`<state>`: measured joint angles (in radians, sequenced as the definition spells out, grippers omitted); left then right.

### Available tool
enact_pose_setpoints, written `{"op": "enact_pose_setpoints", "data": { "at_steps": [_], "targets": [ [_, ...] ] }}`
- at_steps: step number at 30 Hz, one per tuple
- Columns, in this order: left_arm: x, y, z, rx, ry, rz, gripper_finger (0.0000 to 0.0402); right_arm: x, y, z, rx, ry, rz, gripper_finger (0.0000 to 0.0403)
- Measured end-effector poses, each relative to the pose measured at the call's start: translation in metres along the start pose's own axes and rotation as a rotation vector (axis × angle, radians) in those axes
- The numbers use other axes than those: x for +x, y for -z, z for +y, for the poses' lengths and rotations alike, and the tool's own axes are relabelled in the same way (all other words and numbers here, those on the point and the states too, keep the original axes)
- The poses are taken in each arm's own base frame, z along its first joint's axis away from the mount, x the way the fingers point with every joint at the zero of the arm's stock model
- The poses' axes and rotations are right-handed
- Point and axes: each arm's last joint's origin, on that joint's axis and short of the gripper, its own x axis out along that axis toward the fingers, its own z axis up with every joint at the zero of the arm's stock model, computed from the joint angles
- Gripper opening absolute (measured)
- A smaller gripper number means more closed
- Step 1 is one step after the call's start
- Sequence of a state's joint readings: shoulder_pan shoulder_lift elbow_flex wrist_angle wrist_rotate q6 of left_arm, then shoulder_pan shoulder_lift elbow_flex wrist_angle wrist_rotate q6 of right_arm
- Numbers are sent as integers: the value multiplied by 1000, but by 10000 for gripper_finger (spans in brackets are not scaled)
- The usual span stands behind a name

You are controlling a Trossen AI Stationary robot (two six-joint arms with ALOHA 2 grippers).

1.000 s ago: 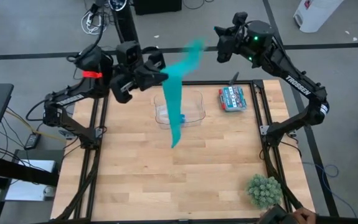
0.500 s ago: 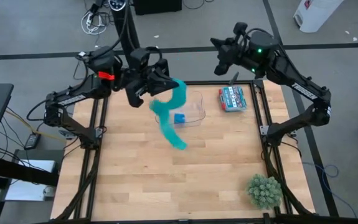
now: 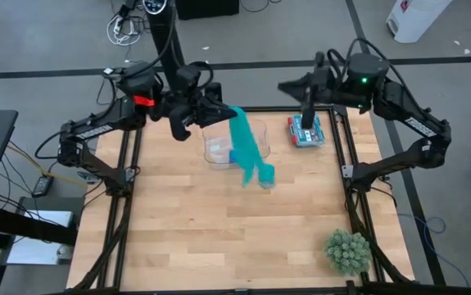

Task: Roll bandage
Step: Roll the sky blue bandage

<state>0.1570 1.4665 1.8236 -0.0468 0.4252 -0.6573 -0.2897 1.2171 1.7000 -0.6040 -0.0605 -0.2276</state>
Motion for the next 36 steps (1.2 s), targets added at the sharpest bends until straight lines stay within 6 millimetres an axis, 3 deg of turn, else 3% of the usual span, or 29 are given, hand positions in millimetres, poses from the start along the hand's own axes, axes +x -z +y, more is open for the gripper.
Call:
{"op": "enact_pose_setpoints", "data": {
  "at_steps": [6, 21, 36],
  "targets": [
    [0, -1, 2, 7, -68, -52, 3, -1, 0, 15, 130, -222, 4, 58],
    [-1, -8, 4, 87, -212, -205, 3, 12, 6, 32, 154, -297, 70, 159],
    [-3, -19, 0, 124, -244, -362, 3, 24, 11, 43, 203, -362, 129, 160]
  ]
}}
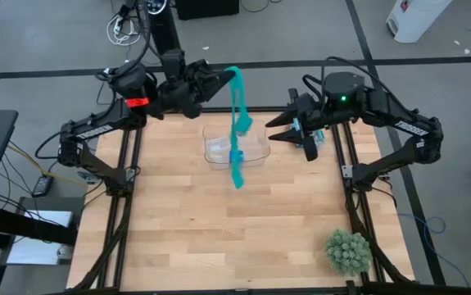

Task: Roll bandage
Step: Roll the sky blue bandage

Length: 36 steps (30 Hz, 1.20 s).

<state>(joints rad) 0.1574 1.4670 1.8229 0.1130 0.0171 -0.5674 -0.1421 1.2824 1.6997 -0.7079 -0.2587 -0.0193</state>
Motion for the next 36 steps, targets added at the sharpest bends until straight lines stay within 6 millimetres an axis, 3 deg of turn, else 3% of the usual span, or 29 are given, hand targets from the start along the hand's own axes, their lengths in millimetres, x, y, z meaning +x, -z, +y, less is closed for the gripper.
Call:
{"op": "enact_pose_setpoints", "data": {
  "at_steps": [13, 23, 36],
  "targets": [
    [0, -1, 0, 16, -17, -19, 3, 30, 6, -7, 6, 62, 52, 156],
    [0, -3, -1, 24, -23, -53, 4, 38, 7, 3, -59, 258, 63, 155],
    [0, -5, 0, 43, -47, -77, 4, 49, 5, 7, -112, 321, 36, 155]
  ]
}}
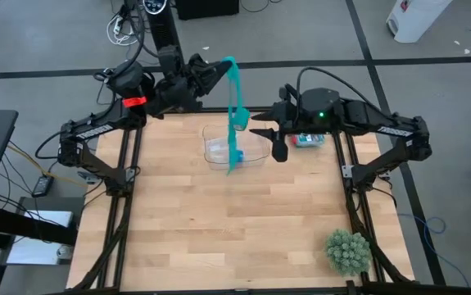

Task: Roll bandage
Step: Roll the sky blue bandage

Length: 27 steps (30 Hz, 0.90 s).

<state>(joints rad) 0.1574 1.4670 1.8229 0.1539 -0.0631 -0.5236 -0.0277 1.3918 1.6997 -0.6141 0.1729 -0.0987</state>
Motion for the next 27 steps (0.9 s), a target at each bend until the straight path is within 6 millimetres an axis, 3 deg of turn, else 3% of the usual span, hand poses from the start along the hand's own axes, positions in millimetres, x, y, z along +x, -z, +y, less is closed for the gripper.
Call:
{"op": "enact_pose_setpoints", "data": {
  "at_steps": [8, 17, 27],
  "targets": [
    [0, -2, 0, 34, -10, -24, 4, 13, 1, 2, -9, 19, 1, 155],
    [0, -1, -1, 41, 10, -11, 4, 6, 0, -1, -43, 41, 0, 155],
    [-1, 9, -1, 13, 132, 159, 4, 1, 11, -22, 22, -195, 72, 151]
  ]
}}
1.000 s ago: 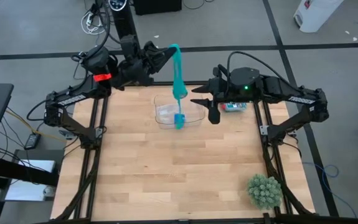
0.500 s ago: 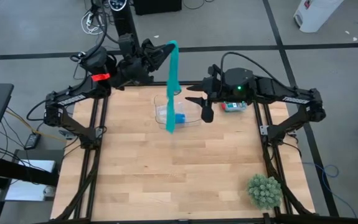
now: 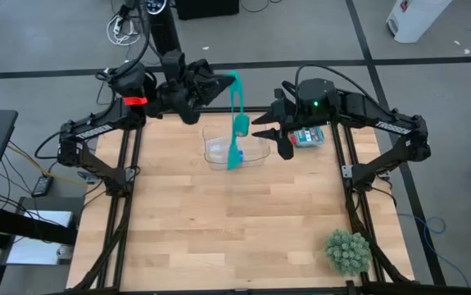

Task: Roll bandage
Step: Roll the sky blue bandage

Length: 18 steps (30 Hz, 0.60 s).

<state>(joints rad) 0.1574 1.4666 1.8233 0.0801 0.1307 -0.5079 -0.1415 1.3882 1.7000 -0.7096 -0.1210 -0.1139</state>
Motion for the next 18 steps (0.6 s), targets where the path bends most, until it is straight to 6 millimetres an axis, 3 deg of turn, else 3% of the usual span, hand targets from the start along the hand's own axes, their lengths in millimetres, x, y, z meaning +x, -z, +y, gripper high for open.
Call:
{"op": "enact_pose_setpoints", "data": {
  "at_steps": [10, 18],
  "targets": [
    [-1, 8, 1, -65, 109, 153, 4, -7, 2, 3, -84, -165, 1, 150],
    [-2, 7, 2, -65, 155, 178, 4, -3, 4, 5, -43, -324, -1, 150]
  ]
}}
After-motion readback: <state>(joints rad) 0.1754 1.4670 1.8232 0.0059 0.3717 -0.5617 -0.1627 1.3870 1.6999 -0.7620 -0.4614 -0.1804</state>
